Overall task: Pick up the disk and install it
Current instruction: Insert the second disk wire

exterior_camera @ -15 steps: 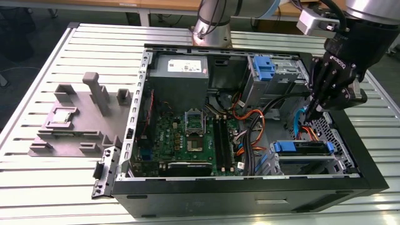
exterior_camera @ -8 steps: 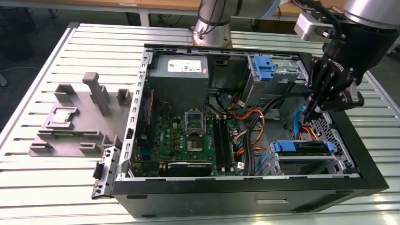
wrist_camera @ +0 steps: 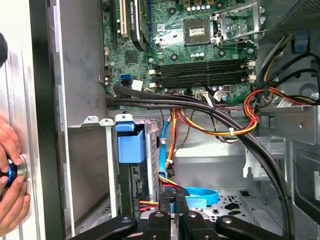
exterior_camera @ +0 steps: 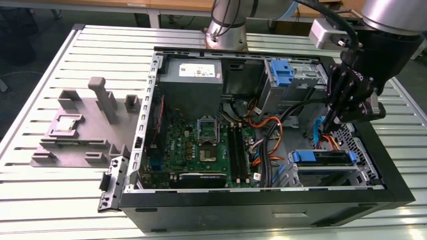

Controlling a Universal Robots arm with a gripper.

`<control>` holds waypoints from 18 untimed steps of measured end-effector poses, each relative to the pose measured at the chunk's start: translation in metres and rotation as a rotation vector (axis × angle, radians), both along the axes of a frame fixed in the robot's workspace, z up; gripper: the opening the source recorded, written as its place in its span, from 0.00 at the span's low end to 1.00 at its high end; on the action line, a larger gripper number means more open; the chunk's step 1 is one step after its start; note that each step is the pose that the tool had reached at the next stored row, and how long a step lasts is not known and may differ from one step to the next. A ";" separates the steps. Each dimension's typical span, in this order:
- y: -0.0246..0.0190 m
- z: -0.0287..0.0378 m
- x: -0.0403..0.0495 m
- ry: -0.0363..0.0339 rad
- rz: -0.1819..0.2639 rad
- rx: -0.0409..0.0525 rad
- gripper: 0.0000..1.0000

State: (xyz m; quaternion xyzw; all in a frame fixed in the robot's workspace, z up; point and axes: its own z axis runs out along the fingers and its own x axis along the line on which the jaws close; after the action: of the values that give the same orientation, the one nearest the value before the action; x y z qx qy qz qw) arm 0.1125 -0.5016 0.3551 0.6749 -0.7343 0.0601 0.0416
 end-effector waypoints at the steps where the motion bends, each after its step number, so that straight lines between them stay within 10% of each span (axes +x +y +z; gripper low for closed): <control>1: -0.0009 -0.0001 -0.0004 -0.0033 0.001 0.0001 0.16; 12: -0.0169 -0.0009 -0.0048 -0.0239 0.009 0.0002 0.16; 18: -0.0173 -0.0009 -0.0050 -0.0242 0.010 0.0002 0.16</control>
State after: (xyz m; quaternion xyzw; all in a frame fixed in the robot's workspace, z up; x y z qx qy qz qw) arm 0.1076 -0.5189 0.3542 0.6778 -0.7314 0.0684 0.0323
